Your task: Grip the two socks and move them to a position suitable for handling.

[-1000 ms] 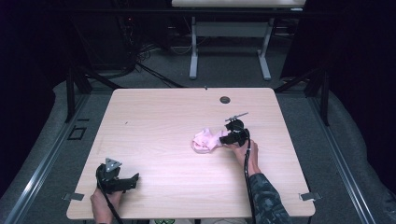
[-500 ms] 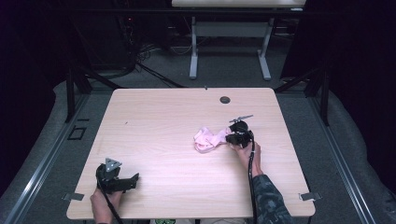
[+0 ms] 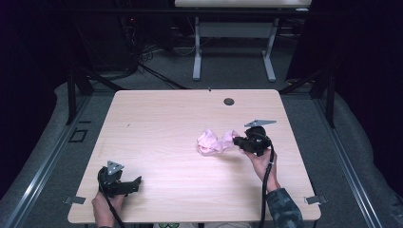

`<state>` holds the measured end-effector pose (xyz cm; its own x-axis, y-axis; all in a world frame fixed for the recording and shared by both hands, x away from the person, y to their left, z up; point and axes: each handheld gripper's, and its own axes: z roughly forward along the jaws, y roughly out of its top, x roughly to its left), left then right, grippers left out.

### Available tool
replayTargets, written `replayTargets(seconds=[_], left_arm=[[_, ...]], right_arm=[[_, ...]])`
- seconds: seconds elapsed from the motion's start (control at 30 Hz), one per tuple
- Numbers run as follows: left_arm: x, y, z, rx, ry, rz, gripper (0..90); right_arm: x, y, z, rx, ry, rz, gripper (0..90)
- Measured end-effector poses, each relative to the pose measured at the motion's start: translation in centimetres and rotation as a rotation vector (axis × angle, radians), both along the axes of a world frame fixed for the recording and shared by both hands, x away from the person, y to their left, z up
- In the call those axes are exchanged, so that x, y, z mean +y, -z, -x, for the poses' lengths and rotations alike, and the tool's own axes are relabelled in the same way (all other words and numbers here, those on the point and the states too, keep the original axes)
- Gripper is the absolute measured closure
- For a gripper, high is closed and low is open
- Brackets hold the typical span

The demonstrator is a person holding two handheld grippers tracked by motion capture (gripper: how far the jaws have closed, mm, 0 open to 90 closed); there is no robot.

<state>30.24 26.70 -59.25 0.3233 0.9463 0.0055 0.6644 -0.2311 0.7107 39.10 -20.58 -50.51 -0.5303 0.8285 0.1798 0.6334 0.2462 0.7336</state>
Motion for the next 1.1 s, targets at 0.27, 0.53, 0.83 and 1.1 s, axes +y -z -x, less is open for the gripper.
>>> replayTargets(seconds=[0.27, 0.53, 0.83, 1.1], left_arm=[[0.0, 0.0, 0.0, 0.0, 0.0, 0.0, 1.1], [0.0, 0.0, 0.0, 0.0, 0.0, 0.0, 1.1], [0.0, 0.0, 0.0, -0.002, -0.004, -0.002, 1.2], [0.0, 0.0, 0.0, -0.001, -0.004, -0.002, 1.2]], right_arm=[[1.1, -1.4, 4.9, -0.006, -0.12, -0.035, 82.9], [3.2, 0.0, 9.0, 0.043, -0.241, -0.033, 82.8], [5.1, 4.1, 11.4, 0.142, -0.301, -0.008, 82.4], [6.9, 6.0, 12.2, 0.129, -0.32, 0.081, 56.6]])
